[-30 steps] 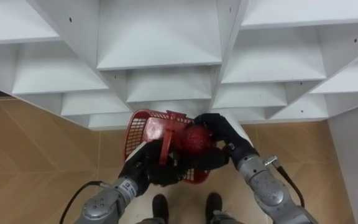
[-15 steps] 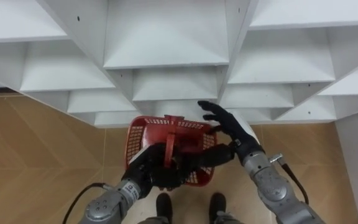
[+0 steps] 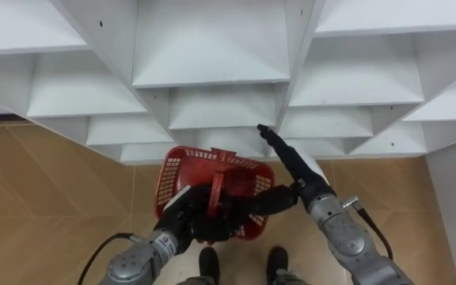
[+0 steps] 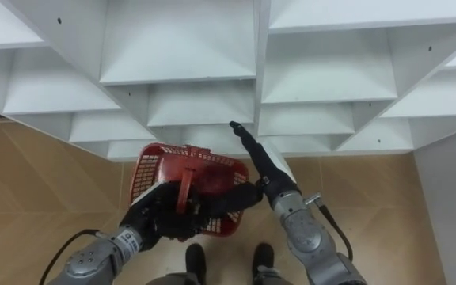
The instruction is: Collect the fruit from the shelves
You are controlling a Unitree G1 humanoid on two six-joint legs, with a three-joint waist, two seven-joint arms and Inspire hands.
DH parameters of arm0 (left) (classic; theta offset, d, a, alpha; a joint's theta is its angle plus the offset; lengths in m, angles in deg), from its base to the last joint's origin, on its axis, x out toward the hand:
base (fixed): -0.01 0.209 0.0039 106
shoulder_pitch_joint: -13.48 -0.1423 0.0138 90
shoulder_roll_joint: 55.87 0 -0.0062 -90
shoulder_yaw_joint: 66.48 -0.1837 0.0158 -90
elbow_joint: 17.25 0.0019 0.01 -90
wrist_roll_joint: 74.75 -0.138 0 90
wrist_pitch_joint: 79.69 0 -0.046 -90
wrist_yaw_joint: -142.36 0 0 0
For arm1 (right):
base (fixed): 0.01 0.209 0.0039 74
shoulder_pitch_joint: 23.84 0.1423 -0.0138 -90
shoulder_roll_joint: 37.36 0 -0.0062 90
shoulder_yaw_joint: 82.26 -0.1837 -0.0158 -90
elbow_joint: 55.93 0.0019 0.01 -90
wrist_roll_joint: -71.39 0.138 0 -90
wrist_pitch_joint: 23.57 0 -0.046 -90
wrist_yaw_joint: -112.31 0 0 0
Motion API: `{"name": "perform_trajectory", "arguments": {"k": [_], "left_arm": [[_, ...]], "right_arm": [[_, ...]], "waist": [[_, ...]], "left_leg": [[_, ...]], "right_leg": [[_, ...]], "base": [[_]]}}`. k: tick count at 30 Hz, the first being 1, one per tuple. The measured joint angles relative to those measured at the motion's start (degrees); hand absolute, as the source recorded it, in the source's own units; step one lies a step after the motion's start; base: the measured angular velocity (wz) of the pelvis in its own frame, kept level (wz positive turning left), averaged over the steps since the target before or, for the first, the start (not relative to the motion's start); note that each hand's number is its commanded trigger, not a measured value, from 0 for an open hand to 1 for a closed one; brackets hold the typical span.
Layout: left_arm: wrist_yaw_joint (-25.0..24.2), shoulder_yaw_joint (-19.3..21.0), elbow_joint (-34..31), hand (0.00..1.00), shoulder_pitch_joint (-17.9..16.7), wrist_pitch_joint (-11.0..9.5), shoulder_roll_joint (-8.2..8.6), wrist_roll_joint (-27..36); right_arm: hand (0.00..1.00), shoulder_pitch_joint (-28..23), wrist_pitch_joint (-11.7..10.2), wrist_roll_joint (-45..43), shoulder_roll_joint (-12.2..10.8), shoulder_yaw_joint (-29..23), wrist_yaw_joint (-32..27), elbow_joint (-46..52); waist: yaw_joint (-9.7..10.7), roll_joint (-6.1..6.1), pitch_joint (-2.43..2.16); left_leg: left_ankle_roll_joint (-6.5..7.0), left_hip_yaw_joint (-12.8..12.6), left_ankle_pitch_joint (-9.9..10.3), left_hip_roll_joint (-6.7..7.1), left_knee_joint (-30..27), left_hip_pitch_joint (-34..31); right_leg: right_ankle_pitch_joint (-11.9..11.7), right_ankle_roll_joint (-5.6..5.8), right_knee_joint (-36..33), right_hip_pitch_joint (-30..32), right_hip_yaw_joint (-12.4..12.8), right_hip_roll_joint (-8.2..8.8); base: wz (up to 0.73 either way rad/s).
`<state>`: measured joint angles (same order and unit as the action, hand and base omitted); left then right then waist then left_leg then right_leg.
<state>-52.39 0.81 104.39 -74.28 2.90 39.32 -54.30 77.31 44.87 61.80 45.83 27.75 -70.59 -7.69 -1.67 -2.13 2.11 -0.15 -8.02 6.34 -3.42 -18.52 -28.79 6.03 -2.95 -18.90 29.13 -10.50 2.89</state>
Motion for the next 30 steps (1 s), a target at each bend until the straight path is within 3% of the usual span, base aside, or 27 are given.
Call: {"name": "perform_trajectory", "arguments": {"k": [21, 24, 26, 30], "left_arm": [[-1.47, 0.08, 0.78, 1.00, -1.40, -0.26, -0.50, -3.38], [-1.73, 0.08, 2.82, 1.00, -1.83, -1.30, -0.51, -6.76], [-1.70, 0.97, 6.61, 1.00, -1.87, -3.80, -0.53, -8.00], [-0.81, 6.57, 14.09, 1.00, -3.36, -6.21, -2.39, -8.78]], "right_arm": [[0.00, -2.96, -0.90, 0.56, -0.22, -0.32, 0.89, -1.45], [0.00, -4.23, -1.26, 0.81, -0.21, -0.33, 0.55, -3.32], [0.00, -5.28, -1.17, 0.64, 0.12, -0.58, 0.33, -5.11], [0.00, -9.54, 0.49, 0.64, 3.40, -1.48, 0.39, -12.48]], "waist": [[0.15, 1.06, -0.24], [-0.03, 1.08, -0.25], [-0.37, 1.11, -0.48], [-1.61, 1.29, -1.13]], "left_leg": [[0.02, -0.53, -0.01, 0.15, 0.99, 3.47], [0.02, -0.18, 0.01, 0.19, 1.29, 5.48], [0.00, 0.02, 0.00, 0.15, 2.35, 7.02], [-0.28, -0.05, -0.17, 0.21, 4.76, 10.82]], "right_leg": [[-0.15, 0.25, 0.55, -2.89, 0.99, -0.15], [-0.09, 0.37, 1.83, -5.36, 0.63, -0.15], [-0.27, 0.45, 3.24, -7.14, 0.19, -0.41], [-0.64, 0.61, 5.25, -11.06, 0.27, -0.91]], "base": [[-0.02], [0.03], [0.07], [0.02]]}}
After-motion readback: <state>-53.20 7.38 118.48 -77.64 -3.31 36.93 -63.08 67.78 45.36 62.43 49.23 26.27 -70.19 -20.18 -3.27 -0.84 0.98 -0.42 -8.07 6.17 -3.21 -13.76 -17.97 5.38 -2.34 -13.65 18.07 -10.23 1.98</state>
